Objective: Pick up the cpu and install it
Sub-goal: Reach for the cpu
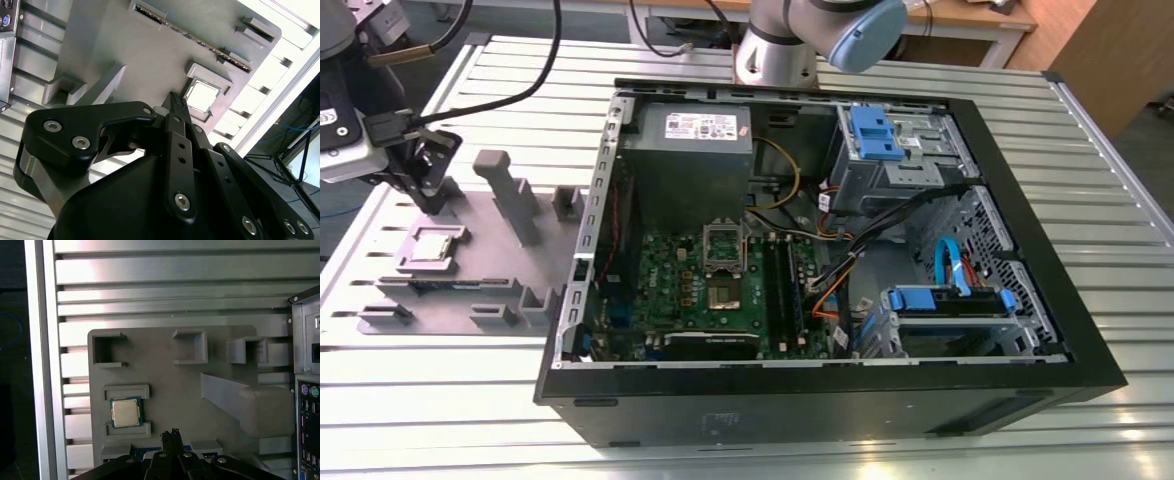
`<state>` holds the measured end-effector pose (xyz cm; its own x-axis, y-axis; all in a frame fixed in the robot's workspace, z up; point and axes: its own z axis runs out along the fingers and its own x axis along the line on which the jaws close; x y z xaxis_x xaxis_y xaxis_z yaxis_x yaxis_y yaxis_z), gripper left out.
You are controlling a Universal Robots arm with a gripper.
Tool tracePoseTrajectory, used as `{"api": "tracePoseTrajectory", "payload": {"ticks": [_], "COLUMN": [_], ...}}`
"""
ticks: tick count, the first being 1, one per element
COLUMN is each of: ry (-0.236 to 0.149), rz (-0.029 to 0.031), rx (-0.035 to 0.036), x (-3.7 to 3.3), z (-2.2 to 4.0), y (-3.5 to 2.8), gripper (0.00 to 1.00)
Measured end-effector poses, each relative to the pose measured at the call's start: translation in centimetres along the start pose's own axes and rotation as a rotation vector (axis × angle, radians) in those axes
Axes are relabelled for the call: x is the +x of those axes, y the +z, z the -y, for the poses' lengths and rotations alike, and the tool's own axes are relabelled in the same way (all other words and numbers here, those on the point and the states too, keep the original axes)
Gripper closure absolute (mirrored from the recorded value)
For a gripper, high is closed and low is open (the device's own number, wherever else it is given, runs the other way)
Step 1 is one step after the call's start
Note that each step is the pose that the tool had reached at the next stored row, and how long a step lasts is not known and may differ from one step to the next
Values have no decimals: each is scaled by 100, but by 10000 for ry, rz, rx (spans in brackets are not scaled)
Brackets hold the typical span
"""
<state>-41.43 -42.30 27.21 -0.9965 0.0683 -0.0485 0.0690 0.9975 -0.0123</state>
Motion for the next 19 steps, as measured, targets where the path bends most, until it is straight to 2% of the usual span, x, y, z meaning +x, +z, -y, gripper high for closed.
{"api": "tracePoseTrajectory", "payload": {"ticks": [3,5,19], "ry": [0,0,0], "rz": [0,0,0], "rx": [0,0,0], "x": [0,1,3], "z": [0,11,27], "y": [5,44,103], "gripper": [89,89,89]}}
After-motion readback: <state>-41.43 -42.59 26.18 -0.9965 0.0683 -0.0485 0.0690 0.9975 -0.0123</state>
